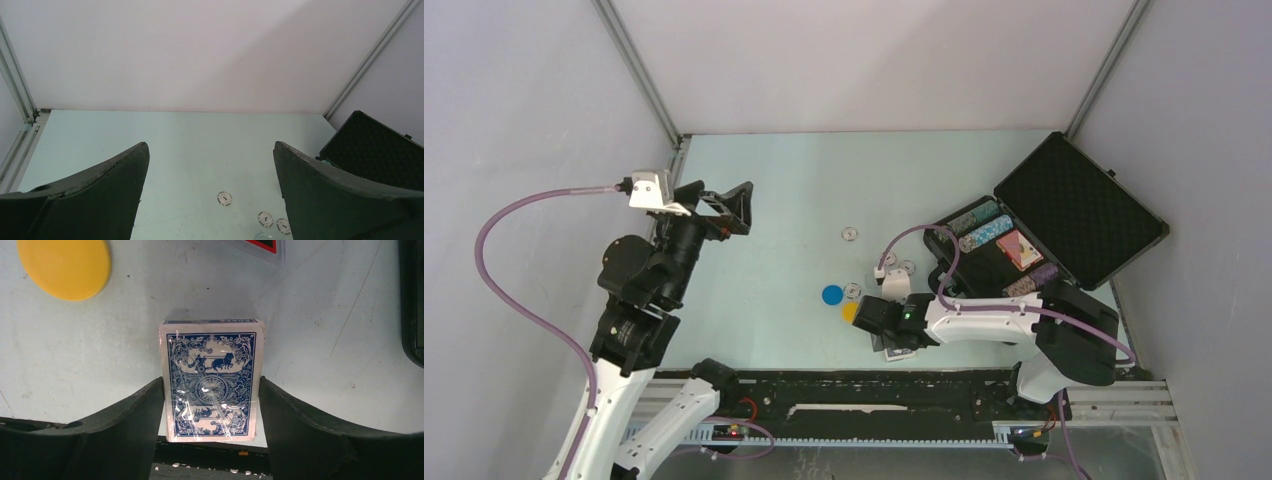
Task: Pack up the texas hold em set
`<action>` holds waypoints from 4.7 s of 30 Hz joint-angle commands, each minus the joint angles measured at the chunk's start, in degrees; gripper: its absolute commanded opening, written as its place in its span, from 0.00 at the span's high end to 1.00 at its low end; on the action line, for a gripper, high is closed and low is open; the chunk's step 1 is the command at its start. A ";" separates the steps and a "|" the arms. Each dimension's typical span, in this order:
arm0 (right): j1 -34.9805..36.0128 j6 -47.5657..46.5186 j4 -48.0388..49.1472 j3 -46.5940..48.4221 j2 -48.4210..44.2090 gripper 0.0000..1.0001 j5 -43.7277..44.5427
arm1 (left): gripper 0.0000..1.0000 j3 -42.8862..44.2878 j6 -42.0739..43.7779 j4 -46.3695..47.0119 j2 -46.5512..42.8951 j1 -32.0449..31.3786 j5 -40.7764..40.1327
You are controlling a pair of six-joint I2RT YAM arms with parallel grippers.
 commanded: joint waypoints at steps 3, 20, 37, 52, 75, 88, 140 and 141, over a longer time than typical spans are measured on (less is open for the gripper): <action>0.33 -1.86 1.93 -0.07 0.80 0.29 2.00 | 0.00 -1.14 -1.15 1.38 0.21 -0.33 -0.47; 1.30 -4.13 2.90 -0.07 1.71 0.21 1.51 | 0.00 -0.96 -1.63 1.44 0.71 -0.40 0.80; -0.22 -18.20 2.60 2.65 -6.57 0.43 7.01 | 0.00 -1.15 -1.45 1.43 0.34 -1.10 0.54; -26.49 -53.07 8.87 1.77 -36.34 0.49 -5.43 | 0.00 -1.23 -1.87 1.66 -1.60 -3.22 0.39; -50.80 -72.11 -13.44 15.50 -9.18 0.53 -14.67 | 0.00 -1.32 -0.71 1.38 -3.65 -6.88 -2.19; -50.53 -71.17 -16.42 14.85 -6.46 0.52 -16.05 | 0.00 -1.60 0.17 1.38 -2.25 -7.38 -3.12; -52.19 -75.11 -10.49 13.20 0.01 0.49 -23.70 | 0.00 -1.96 0.78 1.82 -1.05 -7.38 -1.56; -52.16 -75.26 -10.23 13.20 0.30 0.49 -23.83 | 0.00 -1.97 0.78 1.86 -1.02 -7.38 -1.69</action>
